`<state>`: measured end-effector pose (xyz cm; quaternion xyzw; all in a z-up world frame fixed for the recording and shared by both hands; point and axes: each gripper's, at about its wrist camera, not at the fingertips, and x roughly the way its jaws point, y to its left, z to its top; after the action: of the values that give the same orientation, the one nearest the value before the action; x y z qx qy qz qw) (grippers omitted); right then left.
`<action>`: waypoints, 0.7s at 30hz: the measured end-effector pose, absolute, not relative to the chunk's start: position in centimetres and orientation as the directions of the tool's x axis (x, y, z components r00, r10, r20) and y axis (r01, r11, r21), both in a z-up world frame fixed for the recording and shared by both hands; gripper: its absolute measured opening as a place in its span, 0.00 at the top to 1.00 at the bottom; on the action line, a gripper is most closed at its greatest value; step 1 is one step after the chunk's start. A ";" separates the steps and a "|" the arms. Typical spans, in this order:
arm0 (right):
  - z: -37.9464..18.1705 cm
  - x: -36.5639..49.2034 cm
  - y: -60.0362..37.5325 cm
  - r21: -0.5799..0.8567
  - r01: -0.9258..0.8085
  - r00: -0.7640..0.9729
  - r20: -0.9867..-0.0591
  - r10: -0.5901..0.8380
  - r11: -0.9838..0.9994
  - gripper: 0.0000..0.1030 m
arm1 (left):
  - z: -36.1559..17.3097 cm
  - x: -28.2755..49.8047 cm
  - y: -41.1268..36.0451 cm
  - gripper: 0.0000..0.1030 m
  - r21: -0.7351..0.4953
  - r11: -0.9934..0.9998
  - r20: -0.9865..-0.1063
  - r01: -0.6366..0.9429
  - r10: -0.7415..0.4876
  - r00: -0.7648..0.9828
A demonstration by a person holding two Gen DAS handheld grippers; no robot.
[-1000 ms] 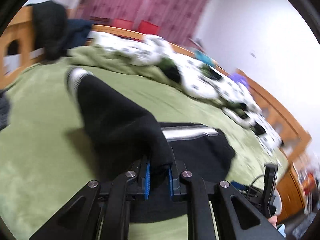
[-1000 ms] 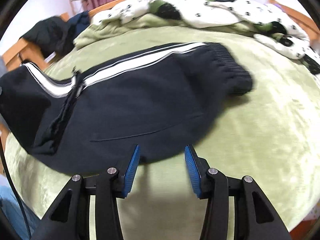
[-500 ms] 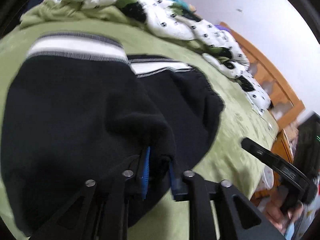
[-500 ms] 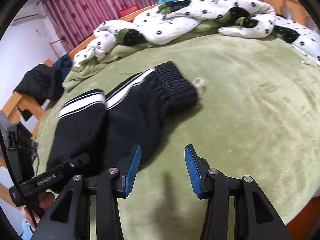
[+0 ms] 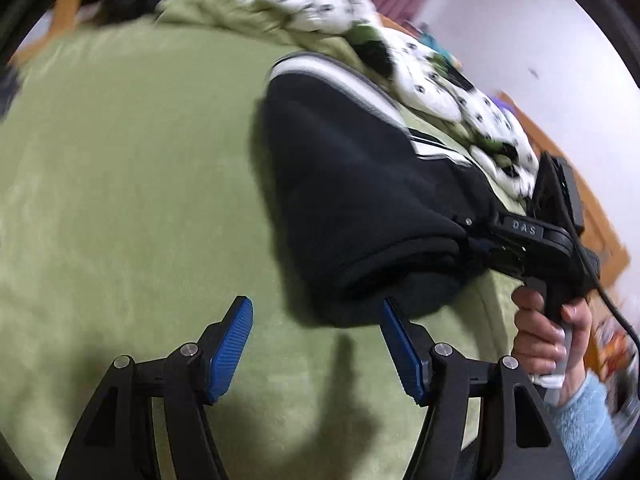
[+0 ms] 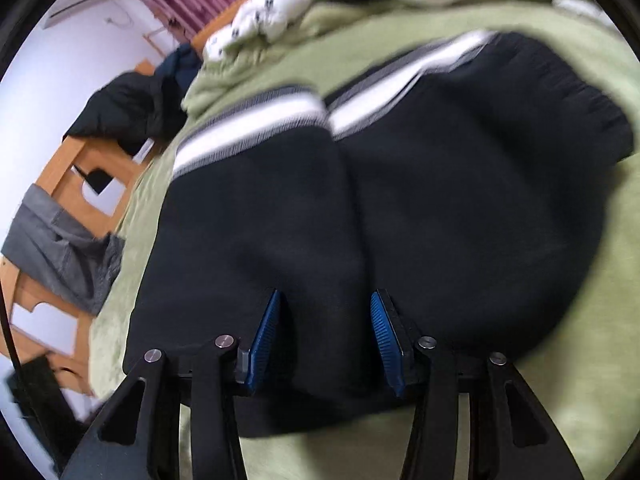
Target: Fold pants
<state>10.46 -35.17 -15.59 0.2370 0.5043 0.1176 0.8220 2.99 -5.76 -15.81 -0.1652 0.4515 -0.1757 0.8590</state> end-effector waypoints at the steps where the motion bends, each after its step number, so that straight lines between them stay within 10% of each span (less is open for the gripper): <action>1: -15.0 10.7 -35.0 0.513 0.027 0.473 -0.762 0.441 0.858 0.74 | -16.5 3.2 -5.8 0.39 -0.473 0.869 -0.704 0.146 -0.473 0.530; 8: -5.8 11.0 -36.4 0.553 -0.178 0.604 -0.592 0.534 0.814 0.83 | -17.4 3.8 -9.3 0.38 -0.481 0.859 -0.682 0.175 -0.492 0.540; 14: -4.5 10.9 -39.7 0.512 -0.196 0.645 -0.575 0.503 0.836 0.83 | -17.1 3.8 -14.1 0.41 -0.269 0.950 -0.746 0.161 -0.311 0.589; 21: -5.6 8.9 -49.0 0.452 -0.069 0.744 -0.570 0.347 0.889 0.84 | -16.0 3.4 -15.0 0.41 -0.317 0.912 -0.733 0.259 -0.409 0.544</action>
<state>8.92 -48.99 -5.57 0.2057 0.3389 0.1141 0.9109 3.36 -14.98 -15.97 -0.0854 0.4378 -0.1910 0.8744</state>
